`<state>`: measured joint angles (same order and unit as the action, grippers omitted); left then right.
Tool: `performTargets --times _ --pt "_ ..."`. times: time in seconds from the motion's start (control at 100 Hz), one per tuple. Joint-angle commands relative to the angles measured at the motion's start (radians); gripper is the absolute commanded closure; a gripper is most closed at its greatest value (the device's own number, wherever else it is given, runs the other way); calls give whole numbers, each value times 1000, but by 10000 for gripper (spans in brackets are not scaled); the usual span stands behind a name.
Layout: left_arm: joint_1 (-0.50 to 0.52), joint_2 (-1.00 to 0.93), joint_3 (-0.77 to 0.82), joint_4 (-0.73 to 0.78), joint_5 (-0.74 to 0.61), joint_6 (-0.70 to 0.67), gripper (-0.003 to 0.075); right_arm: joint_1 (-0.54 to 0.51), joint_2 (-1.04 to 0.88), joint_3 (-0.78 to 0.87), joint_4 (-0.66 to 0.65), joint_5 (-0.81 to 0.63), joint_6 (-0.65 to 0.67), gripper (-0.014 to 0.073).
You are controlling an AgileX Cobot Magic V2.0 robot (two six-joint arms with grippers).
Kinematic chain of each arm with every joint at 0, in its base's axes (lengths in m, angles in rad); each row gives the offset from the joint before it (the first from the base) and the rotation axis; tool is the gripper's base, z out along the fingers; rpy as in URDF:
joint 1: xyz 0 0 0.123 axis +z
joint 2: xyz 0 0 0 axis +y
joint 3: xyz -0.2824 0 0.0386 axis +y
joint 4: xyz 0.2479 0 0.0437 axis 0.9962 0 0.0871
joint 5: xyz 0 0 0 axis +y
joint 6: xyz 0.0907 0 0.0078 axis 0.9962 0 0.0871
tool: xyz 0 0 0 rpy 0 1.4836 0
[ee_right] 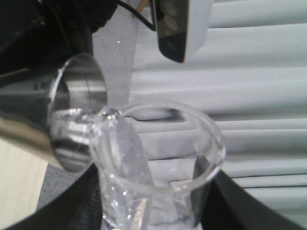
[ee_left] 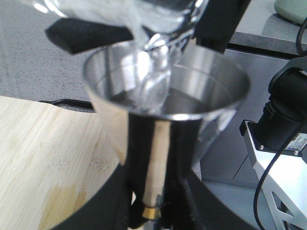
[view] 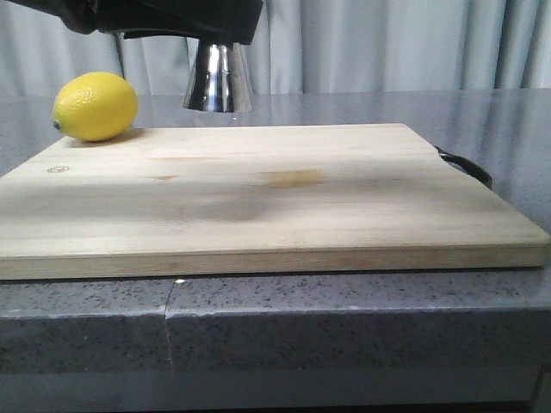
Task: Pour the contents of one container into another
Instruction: 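Tilt the beaker with the right gripper, pouring liquid into the jigger cup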
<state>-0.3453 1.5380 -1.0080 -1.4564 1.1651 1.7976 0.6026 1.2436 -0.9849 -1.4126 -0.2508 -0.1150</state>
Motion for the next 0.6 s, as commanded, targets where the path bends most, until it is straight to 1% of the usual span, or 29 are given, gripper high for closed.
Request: performTargets --times 0.0,0.51,0.59 --pt "-8 -43 -31 -88 53 -7 740 0 -31 -37 6 -9 -5 435" --pt "-8 -43 -31 -87 53 -7 740 0 -31 -37 2 -4 -5 435" --pt "-8 -43 -31 -87 53 -7 739 0 -31 -37 26 1 14 435"
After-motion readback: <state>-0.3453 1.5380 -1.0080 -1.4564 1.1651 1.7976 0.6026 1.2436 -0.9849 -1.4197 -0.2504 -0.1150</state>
